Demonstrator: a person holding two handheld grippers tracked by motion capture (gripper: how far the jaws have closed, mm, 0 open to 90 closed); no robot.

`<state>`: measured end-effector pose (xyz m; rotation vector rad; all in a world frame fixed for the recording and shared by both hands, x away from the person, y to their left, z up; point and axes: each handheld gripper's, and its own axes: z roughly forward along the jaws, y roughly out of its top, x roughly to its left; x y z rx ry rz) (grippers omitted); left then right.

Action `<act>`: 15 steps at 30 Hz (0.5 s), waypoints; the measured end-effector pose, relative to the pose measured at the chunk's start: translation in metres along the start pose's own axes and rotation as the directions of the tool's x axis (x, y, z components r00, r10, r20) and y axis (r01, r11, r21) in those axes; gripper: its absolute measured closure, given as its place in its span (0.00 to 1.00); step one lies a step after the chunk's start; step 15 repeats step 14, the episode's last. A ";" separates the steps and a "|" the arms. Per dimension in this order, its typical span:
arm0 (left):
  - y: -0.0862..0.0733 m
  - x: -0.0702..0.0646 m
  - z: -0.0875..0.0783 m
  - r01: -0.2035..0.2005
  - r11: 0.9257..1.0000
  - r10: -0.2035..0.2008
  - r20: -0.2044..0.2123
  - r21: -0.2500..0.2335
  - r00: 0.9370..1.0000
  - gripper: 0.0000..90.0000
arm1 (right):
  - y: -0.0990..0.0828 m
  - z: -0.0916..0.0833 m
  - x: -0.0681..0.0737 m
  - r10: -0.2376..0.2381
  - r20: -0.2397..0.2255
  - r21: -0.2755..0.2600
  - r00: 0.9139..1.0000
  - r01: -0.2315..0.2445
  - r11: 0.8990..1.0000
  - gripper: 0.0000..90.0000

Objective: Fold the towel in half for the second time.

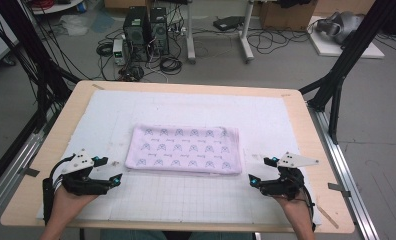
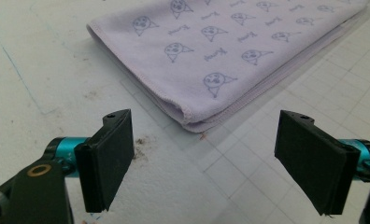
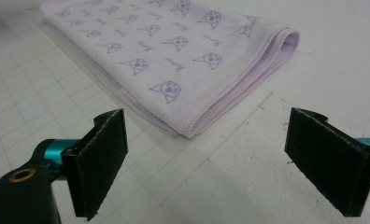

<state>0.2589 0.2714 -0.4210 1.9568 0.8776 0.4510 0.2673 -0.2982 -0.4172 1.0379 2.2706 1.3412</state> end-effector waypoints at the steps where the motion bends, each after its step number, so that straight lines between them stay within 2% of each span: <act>1: -0.001 0.000 0.000 -0.003 1.000 0.003 -0.001 0.002 1.000 0.22 | -0.001 0.000 0.001 0.003 0.000 0.002 1.000 -0.003 1.000 0.14; 15: -0.004 -0.004 0.000 -0.009 1.000 0.009 -0.009 0.001 1.000 0.22 | 0.000 -0.001 0.008 -0.017 -0.005 0.000 1.000 0.017 1.000 0.14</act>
